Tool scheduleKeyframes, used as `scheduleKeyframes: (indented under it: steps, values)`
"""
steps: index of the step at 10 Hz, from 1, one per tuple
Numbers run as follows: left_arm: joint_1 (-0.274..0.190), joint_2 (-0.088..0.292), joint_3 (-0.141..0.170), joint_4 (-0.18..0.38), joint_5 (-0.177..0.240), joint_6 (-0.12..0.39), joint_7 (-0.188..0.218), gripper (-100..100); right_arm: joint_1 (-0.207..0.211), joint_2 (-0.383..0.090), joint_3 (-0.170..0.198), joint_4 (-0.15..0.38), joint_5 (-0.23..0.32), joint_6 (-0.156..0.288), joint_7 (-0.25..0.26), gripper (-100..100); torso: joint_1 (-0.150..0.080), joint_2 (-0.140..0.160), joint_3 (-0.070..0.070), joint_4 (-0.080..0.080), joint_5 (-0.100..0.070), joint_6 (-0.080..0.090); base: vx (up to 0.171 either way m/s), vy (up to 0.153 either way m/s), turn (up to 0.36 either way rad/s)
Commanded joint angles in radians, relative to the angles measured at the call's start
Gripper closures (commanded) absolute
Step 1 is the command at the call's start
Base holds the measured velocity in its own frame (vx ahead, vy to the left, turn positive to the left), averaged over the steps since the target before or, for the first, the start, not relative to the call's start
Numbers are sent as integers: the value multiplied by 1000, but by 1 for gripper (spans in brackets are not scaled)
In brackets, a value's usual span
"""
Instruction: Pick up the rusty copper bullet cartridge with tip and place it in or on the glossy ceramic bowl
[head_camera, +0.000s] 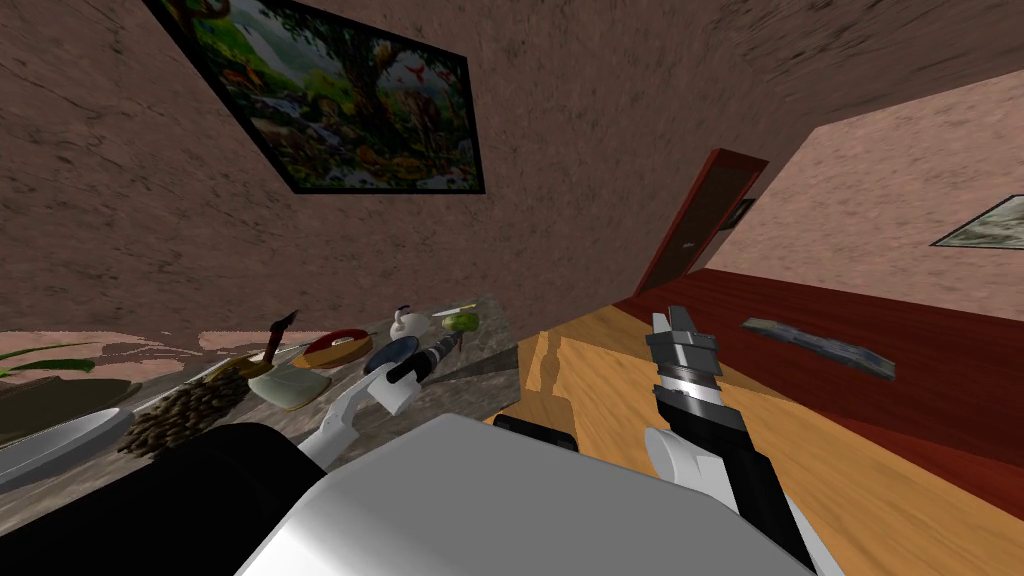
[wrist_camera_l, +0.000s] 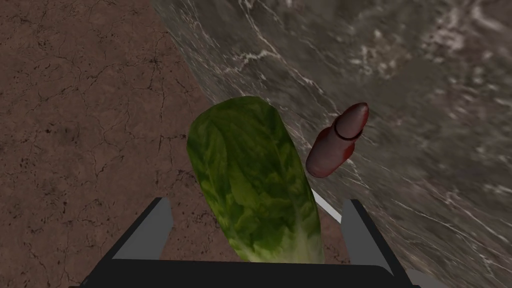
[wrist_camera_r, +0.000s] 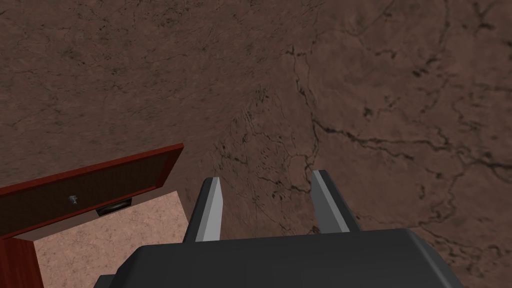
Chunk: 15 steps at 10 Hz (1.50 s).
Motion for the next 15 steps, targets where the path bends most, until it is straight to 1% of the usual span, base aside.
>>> scheduleKeyframes:
  steps: [1, 2, 3, 4, 5, 6, 10, 11, 13, 15]
  values:
    - [7, 50, -6, 17, 24, 50, -12, -100, 0, 0, 0, 0, 0, 0, 0, 0, 0, 0, 0, 0, 0, 0, 29, -32, -108]
    - [7, 66, -6, 17, 24, 63, -12, -100, 0, 0, 0, 0, 0, 0, 0, 0, -1, -1, 0, 0, 0, 0, 24, -27, -39]
    - [7, 101, -12, 29, 39, 98, -20, -100, 0, 0, 0, 0, 0, 0, 0, 0, 0, 0, 0, 0, 0, 0, 19, -32, -77]
    - [7, 105, -12, 29, 39, 103, -20, -100, 0, 0, 0, 0, 0, 0, 0, 0, -1, 0, 0, 0, 0, 0, 13, -21, -35]
    - [7, 142, -18, 41, 53, 141, -27, -100, 0, 0, 0, 0, 0, 0, 0, 0, 0, 0, 0, 0, 0, 0, 16, -23, -64]
    - [7, 142, -18, 41, 53, 141, -27, -100, 0, 0, 0, 0, 0, 0, 0, 0, 0, 0, 0, 0, 0, 0, 15, -21, -42]
    - [7, 275, -43, 78, 106, 270, -51, -100, 0, 0, 0, 0, 0, 0, 0, 0, -2, -2, -1, 0, -1, 0, 35, -48, -110]
    - [7, 300, -49, 85, 117, 302, -56, -100, 0, 0, 0, 0, 0, 0, 0, 0, -3, -2, -1, 0, -1, 0, 39, -54, -104]
    - [7, 352, -59, 96, 136, 348, -65, -100, 0, 0, 0, 0, 0, 0, 0, 0, -2, -2, -1, 0, -1, 0, 46, -50, -95]
    - [7, 389, -67, 104, 150, 382, -71, -100, 0, 0, 0, 0, 0, 0, 0, 0, -2, -1, -1, 0, -1, 0, 31, -36, -60]
